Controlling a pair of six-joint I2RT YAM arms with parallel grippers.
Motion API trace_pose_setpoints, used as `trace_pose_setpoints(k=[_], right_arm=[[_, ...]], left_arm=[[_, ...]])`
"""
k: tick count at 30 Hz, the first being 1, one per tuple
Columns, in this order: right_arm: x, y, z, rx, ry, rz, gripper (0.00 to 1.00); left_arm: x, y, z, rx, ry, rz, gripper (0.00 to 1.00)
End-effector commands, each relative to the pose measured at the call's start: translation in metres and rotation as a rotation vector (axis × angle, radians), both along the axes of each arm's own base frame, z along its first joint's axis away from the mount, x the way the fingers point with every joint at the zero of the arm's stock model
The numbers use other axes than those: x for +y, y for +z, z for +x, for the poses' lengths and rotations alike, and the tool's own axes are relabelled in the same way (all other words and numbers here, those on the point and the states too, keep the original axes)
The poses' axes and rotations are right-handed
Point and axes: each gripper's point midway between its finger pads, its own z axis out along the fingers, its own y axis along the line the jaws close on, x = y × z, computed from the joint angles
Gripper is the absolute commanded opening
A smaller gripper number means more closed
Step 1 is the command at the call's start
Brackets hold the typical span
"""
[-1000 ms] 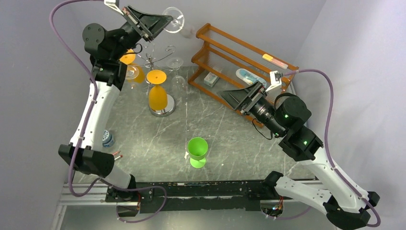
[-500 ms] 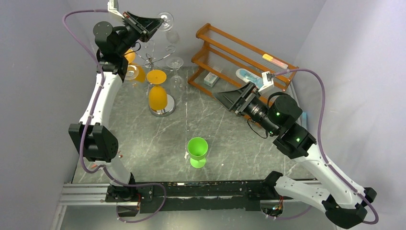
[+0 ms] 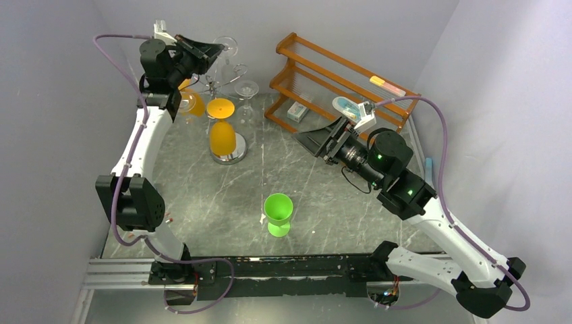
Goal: Place the wine glass upside down on the wine glass rack
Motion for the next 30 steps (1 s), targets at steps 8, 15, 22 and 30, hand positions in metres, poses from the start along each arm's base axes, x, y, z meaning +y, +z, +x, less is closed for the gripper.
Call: trace_pose_setpoints(k=[8,15,22,30], right_arm=[[0.0,-0.006,0.002,0.01,-0.01,0.0,0.81],[0.001,-0.01,0.003,0.023,-0.01,-0.002,0.8],[0.0,-0.01,0.002,0.022,-0.009,-0.003,0.8],[-0.002,-0.01,0.0,0.021,-0.009,-0.004,0.79]], left_arm=[[-0.004,-0.012,-0.021,0.068,-0.039,-0.058,0.05],[-0.022,-0.012,-0.027,0.09,-0.116,-0.066,0.05],[-0.04,-0.016,-0.022,0.102,-0.147,-0.059,0.05],[-0.052,-0.014,-0.007,0.097,-0.125,-0.01,0.05]])
